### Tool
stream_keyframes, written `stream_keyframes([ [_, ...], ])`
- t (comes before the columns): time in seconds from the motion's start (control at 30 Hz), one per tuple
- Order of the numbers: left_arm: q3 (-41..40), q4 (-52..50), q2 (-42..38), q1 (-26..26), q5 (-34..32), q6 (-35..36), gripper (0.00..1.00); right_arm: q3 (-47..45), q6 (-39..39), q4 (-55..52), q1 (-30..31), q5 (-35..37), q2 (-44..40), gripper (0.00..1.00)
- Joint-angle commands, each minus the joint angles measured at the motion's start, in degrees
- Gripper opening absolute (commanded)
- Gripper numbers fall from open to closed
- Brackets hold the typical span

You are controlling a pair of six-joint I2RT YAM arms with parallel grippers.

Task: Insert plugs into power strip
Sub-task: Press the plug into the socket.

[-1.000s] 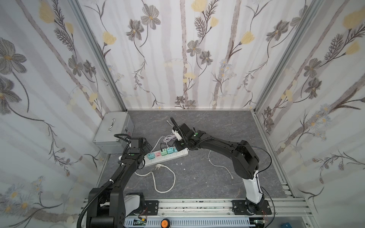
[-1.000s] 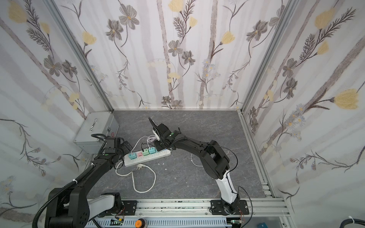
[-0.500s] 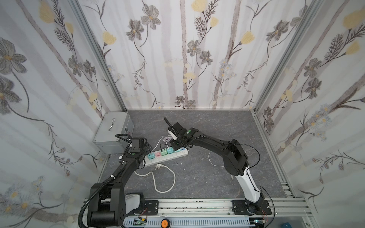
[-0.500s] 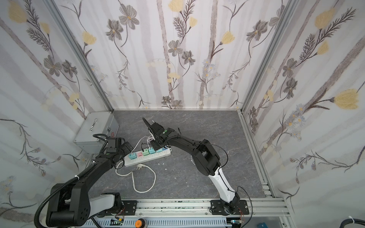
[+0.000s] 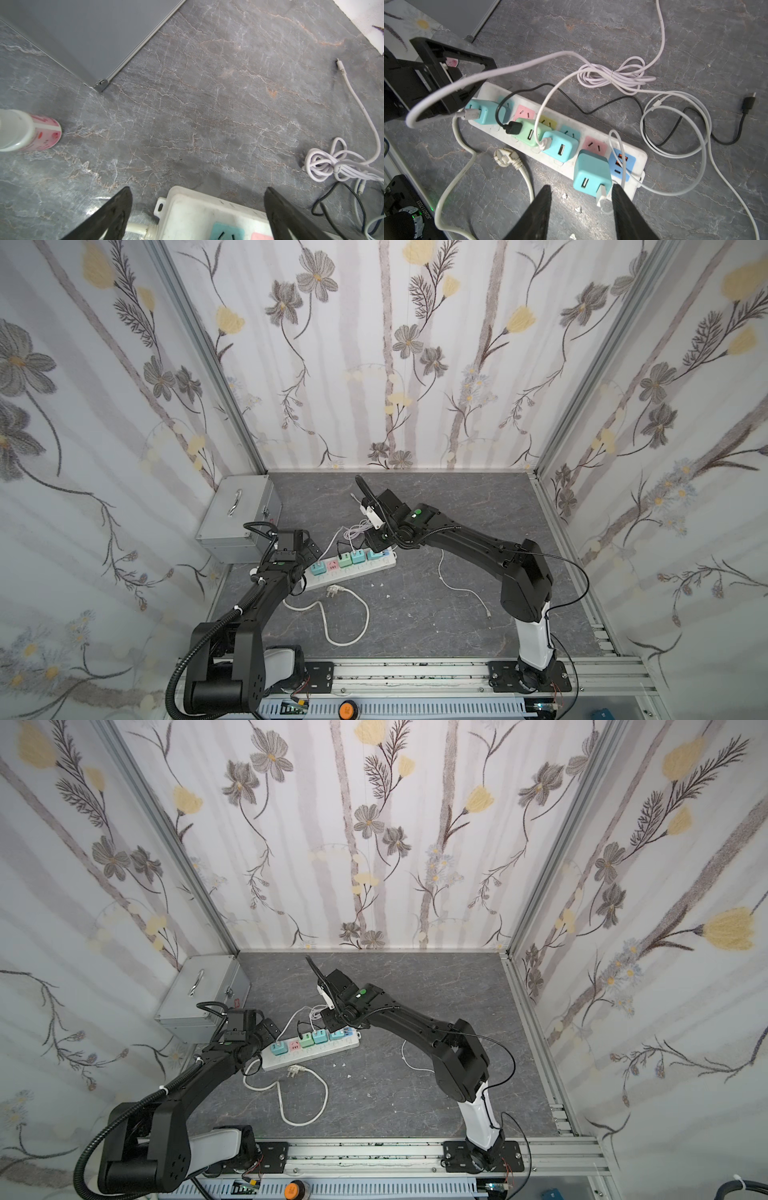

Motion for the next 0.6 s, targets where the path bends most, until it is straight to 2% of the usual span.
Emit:
stream_keyframes([
  [0.0,-0.3,0.9,-0.6,0.0,-0.8,0.2,1.0,-5.2,1.0,4.1,0.2,-1.2,-3.0,0.5],
  [0.1,-0.3,0.7,-1.0,0.0,-1.0,0.4,1.0,-10.9,2.9,7.9,0.4,0.2,-5.8,0.51],
  [0.27,0.0,0.5,-1.1,0.0,-1.3,0.7,1.0,-13.7,5.7,10.6,0.4,0.1,-5.5,0.5],
  [0.43,0.2,0.4,-1.2,0.0,-1.3,0.9,1.0,-12.7,8.3,14.8,0.2,-0.4,-2.7,0.37],
  [0.57,0.2,0.0,-1.6,0.0,-1.7,1.4,1.0,-12.3,10.1,16.7,0.2,0.9,-1.0,0.22],
])
